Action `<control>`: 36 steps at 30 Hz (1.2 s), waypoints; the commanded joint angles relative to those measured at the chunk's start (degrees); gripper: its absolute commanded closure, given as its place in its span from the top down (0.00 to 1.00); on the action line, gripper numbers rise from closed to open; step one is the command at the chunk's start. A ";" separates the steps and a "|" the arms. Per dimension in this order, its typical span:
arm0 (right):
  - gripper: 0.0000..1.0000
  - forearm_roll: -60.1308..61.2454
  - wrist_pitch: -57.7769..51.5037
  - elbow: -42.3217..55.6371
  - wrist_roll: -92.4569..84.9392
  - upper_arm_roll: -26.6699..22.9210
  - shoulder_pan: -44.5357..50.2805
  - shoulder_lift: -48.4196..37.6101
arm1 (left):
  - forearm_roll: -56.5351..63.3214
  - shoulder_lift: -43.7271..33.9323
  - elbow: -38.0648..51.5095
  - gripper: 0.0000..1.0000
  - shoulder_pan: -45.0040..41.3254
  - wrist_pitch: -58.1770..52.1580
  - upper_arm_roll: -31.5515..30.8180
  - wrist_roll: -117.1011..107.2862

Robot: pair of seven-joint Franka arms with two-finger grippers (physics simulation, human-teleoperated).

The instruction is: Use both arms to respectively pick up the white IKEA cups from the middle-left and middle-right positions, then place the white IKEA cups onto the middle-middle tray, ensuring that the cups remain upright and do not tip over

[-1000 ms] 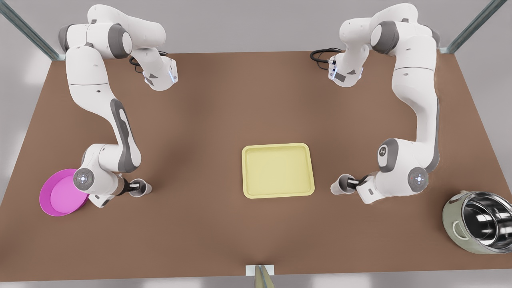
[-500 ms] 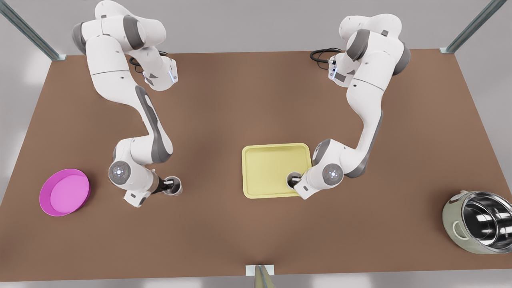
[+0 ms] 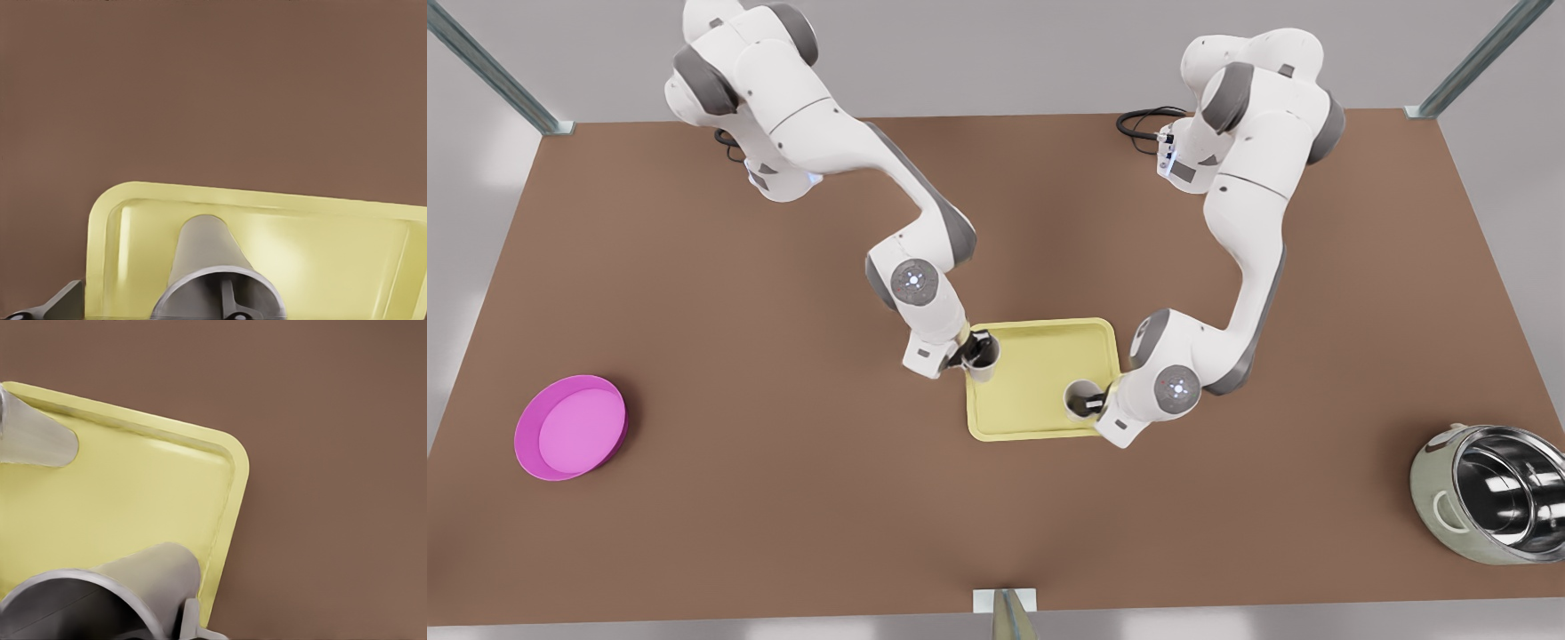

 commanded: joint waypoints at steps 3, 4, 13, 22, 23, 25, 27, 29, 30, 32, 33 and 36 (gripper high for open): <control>0.23 -0.17 6.18 3.91 28.72 -0.01 1.58 4.50 | 0.38 -1.59 0.21 1.00 0.03 -5.49 -0.11 -11.86; 0.23 -0.17 7.32 4.62 28.72 0.08 1.67 5.55 | 0.29 -2.03 0.21 1.00 0.03 -5.75 -0.55 -11.94; 0.25 -0.17 11.72 5.85 28.81 0.08 1.58 11.26 | 11.19 -16.71 20.60 1.00 17.52 -46.88 -0.11 33.21; 1.00 -0.79 11.89 6.11 28.02 -0.01 2.11 11.44 | 6.44 -33.32 1.70 1.00 7.24 -37.39 10.26 36.40; 1.00 -0.79 11.89 6.11 28.02 -0.01 1.93 11.35 | 6.44 -33.32 1.61 1.00 7.50 -37.39 10.26 36.48; 1.00 -0.35 11.10 6.02 28.28 -0.01 2.02 10.74 | 6.36 -33.32 1.44 1.00 7.59 -37.39 10.26 36.57; 1.00 -0.35 8.21 5.41 28.28 -0.01 2.11 8.37 | 6.36 -33.24 1.44 1.00 7.59 -37.39 10.26 36.48; 1.00 0.09 3.72 5.41 28.37 0.08 2.20 5.73 | 6.36 -33.24 1.35 1.00 7.59 -37.39 10.26 36.48; 1.00 0.18 0.13 5.49 28.54 0.08 2.20 3.54 | 6.36 -33.24 1.44 1.00 7.59 -37.39 10.26 36.48; 1.00 0.09 -12.70 6.28 22.06 -0.01 -1.92 0.46 | 6.36 -33.24 1.35 1.00 7.68 -37.39 10.26 36.48; 1.00 0.09 -17.18 7.86 15.30 -0.01 -5.79 1.07 | 6.36 -33.15 1.35 1.00 7.68 -37.39 10.26 36.48; 1.00 -1.49 -25.20 12.26 -14.33 -1.76 -23.02 4.76 | 6.36 -33.15 1.35 1.00 7.68 -37.39 10.26 36.48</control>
